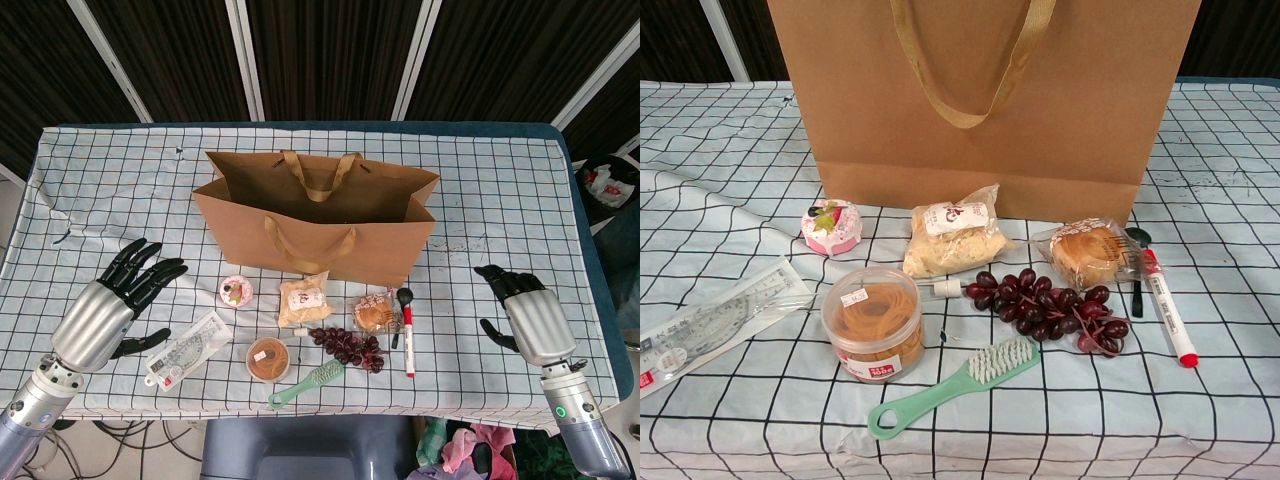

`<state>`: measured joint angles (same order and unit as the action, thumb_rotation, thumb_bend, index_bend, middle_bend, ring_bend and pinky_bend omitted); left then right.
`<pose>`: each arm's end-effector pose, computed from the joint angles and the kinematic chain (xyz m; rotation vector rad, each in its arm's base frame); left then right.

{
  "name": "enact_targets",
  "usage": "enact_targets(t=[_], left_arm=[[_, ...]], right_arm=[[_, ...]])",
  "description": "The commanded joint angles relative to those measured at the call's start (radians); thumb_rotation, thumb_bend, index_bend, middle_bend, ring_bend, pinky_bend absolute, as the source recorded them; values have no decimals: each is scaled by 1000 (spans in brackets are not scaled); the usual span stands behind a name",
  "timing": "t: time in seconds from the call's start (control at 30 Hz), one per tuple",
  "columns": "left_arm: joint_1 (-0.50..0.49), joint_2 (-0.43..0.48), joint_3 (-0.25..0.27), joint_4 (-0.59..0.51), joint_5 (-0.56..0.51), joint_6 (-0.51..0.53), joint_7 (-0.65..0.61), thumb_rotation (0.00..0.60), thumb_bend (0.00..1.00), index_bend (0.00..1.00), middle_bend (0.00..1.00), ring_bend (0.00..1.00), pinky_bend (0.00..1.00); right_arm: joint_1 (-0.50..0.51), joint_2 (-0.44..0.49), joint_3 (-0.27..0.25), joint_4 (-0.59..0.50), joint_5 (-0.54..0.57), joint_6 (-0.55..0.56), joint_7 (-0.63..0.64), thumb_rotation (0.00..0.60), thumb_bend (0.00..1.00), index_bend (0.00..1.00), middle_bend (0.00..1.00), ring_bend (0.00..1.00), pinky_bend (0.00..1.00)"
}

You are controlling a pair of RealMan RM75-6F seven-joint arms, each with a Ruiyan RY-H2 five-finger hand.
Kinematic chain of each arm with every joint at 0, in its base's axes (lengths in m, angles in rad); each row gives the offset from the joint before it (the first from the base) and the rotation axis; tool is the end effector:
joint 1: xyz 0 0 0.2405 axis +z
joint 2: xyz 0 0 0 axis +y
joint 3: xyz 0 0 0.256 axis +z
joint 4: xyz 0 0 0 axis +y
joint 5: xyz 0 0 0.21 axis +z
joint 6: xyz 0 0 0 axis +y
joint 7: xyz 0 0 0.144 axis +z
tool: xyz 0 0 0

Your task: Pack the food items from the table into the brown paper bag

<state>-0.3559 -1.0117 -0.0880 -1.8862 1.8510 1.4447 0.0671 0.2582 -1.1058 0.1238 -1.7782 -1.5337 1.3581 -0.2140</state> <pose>-0.1588 0.2241 0.1563 -1.8139 -0.5645 -1.3677 -0.2339 -0.2363 0.1413 1.5903 -0.7459 0.9917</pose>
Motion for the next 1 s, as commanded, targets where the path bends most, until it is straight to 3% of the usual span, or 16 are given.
enact_targets(t=[0.03,0.37,0.47,0.6,0.8,1.0], left_arm=[[5,-5,4,15,4,12,-10,600,97,125,174,10,42],[83,-10,45,77,41,124,11,600,97,125,174,10,42],[165,-28,79,133,24,211,30,600,97,129,175,10,44],[235,-82,113,248,-17,276,-39,600,97,138,175,9,48],[272,-157,115,371,-54,316,-124,600,97,146,176,10,47],[267,-179,109,428,-57,319,-178,600,97,148,176,10,47]], right_arm=[[-2,8,-10,-11,0,-10,7,600,204,198,209,291,297],[-25,47,-35,-88,2,-4,9,600,205,198,208,291,297],[-37,67,-63,-136,7,-23,27,600,202,198,207,291,297],[-44,70,-116,-182,-23,-64,55,600,190,198,205,291,297],[-22,-41,-160,-176,-36,-152,-32,600,190,198,205,291,297],[6,-178,-121,-195,93,-207,-158,600,186,197,205,291,297]])
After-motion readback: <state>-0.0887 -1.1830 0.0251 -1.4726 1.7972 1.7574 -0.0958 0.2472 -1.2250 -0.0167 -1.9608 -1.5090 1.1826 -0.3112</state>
